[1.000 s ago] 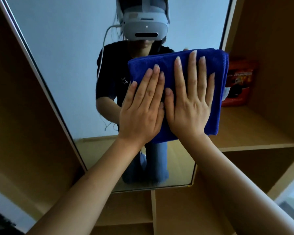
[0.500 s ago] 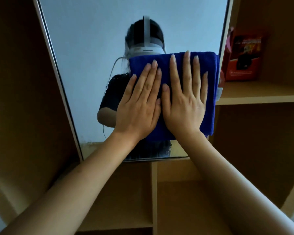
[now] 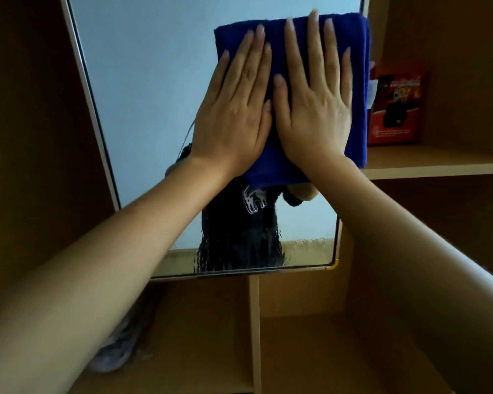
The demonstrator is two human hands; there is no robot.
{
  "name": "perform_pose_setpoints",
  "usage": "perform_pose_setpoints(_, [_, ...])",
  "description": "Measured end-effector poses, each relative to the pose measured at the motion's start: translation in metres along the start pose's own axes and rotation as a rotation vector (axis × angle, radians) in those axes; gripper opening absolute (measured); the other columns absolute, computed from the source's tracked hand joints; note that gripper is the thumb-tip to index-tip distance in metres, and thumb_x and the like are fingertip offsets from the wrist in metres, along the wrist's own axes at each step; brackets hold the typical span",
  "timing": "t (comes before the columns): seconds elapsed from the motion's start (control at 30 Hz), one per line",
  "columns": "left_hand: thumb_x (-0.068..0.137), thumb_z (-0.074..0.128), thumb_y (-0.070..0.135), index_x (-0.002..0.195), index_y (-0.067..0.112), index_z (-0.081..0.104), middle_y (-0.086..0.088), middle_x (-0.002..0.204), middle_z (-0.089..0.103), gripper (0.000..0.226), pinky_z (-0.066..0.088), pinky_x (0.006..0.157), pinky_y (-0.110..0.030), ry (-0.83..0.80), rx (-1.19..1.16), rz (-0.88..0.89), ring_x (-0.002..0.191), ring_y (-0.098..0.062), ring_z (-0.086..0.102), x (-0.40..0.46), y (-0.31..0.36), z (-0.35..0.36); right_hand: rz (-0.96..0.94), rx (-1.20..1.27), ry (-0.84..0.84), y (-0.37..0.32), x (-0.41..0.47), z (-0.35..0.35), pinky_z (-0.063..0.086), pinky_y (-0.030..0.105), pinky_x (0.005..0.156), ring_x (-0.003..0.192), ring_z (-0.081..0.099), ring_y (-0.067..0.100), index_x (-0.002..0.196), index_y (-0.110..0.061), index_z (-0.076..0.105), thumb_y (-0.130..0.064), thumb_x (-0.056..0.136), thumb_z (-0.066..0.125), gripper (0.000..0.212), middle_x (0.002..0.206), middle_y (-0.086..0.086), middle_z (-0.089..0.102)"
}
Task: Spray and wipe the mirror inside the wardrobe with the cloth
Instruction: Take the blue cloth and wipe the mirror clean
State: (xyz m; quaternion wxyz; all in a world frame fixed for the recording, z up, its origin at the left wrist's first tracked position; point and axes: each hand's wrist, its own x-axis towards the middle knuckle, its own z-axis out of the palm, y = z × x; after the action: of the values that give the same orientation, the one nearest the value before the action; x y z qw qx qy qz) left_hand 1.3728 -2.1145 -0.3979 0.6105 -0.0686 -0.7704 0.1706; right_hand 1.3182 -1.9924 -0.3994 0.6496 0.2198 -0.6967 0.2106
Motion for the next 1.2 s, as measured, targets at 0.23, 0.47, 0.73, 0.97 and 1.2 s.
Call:
perform_pose_setpoints(0.23, [0.103, 0.017, 0.028, 0.15, -0.002, 0.012, -0.018, 0.159, 0.016, 0.056, 0.01, 0.122, -0.04, -0.037, -0.056, 0.069, 0.148, -0.027, 0.013, -0.084, 0.037, 0.019, 0.059, 0.016, -0.099, 0.006, -0.101, 0.002, -0.001, 0.039, 0.122, 0.151, 0.009, 0.023, 0.156, -0.018, 0.015, -0.037, 0.103, 0.029, 0.058, 0.163, 0.011, 0.015])
perform_pose_setpoints(0.47, [0.105, 0.013, 0.031, 0.151, 0.001, 0.003, -0.015, 0.159, 0.001, 0.056, 0.004, 0.122, -0.039, -0.096, -0.004, 0.045, 0.148, -0.024, 0.002, -0.168, 0.065, 0.036, 0.056, 0.007, -0.175, 0.004, -0.187, 0.005, -0.003, 0.039, 0.123, 0.151, -0.001, 0.017, 0.156, -0.025, 0.004, -0.04, 0.103, 0.023, 0.058, 0.162, -0.001, 0.0])
perform_pose_setpoints(0.73, [0.105, 0.011, 0.031, 0.15, 0.001, 0.008, -0.016, 0.158, 0.005, 0.055, 0.006, 0.121, -0.039, -0.118, 0.029, 0.074, 0.147, -0.024, 0.006, -0.143, 0.056, 0.028, 0.056, 0.011, -0.184, 0.004, -0.162, -0.001, -0.004, 0.038, 0.123, 0.151, 0.002, 0.017, 0.155, -0.024, 0.01, -0.039, 0.101, 0.03, 0.059, 0.162, 0.004, 0.007])
perform_pose_setpoints(0.97, [0.101, 0.023, 0.027, 0.148, -0.004, 0.023, -0.02, 0.156, 0.023, 0.056, 0.015, 0.121, -0.041, -0.001, 0.059, -0.01, 0.146, -0.028, 0.02, -0.001, 0.004, -0.001, 0.01, 0.042, -0.105, 0.003, -0.001, -0.004, 0.001, 0.039, 0.122, 0.151, 0.007, 0.018, 0.156, -0.025, 0.016, -0.04, 0.103, 0.027, 0.057, 0.164, 0.004, 0.013])
perform_pose_setpoints(1.2, [0.102, 0.02, 0.03, 0.151, 0.001, 0.017, -0.013, 0.16, 0.015, 0.057, 0.011, 0.121, -0.042, -0.033, 0.097, -0.026, 0.149, -0.021, 0.01, -0.006, -0.005, -0.007, 0.012, 0.051, -0.15, -0.008, -0.003, -0.006, -0.002, 0.04, 0.123, 0.152, 0.0, 0.021, 0.157, -0.022, 0.008, -0.039, 0.104, 0.024, 0.059, 0.165, 0.008, 0.005])
